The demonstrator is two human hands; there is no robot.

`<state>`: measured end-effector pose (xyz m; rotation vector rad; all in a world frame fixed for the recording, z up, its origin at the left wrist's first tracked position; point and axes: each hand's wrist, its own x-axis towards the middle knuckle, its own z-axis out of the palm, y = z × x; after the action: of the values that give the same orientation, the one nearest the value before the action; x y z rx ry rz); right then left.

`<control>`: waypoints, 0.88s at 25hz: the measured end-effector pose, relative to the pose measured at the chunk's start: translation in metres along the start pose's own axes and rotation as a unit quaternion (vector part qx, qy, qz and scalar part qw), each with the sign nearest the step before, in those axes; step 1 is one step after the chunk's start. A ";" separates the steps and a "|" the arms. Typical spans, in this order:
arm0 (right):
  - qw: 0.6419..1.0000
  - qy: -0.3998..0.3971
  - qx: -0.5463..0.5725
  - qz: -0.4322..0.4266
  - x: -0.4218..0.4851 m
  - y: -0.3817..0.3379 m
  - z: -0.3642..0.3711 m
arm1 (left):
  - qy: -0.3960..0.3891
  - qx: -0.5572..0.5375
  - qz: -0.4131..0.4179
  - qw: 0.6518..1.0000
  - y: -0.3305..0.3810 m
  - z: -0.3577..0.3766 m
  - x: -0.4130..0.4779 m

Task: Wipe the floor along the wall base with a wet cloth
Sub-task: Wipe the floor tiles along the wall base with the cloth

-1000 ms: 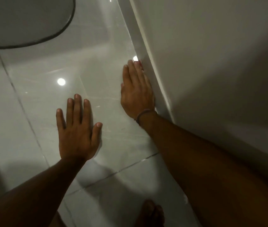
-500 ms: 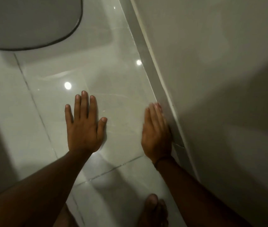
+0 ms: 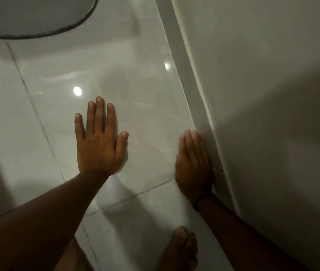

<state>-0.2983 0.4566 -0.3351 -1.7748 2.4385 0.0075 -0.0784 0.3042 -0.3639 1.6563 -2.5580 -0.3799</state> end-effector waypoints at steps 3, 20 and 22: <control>0.999 0.019 0.044 -0.017 0.070 -0.018 -0.010 | -0.008 0.008 -0.003 1.000 -0.001 0.001 -0.001; 0.998 -0.029 0.043 -0.042 0.078 -0.014 -0.030 | -0.051 -0.005 -0.012 0.999 0.010 -0.018 -0.001; 0.996 -0.053 0.067 -0.026 0.015 0.003 -0.034 | -0.096 -0.006 -0.041 0.995 0.018 -0.032 -0.011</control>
<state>-0.3094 0.4410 -0.3029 -1.7343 2.2631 -0.0638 -0.0843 0.3158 -0.3280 1.8074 -2.6173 -0.5858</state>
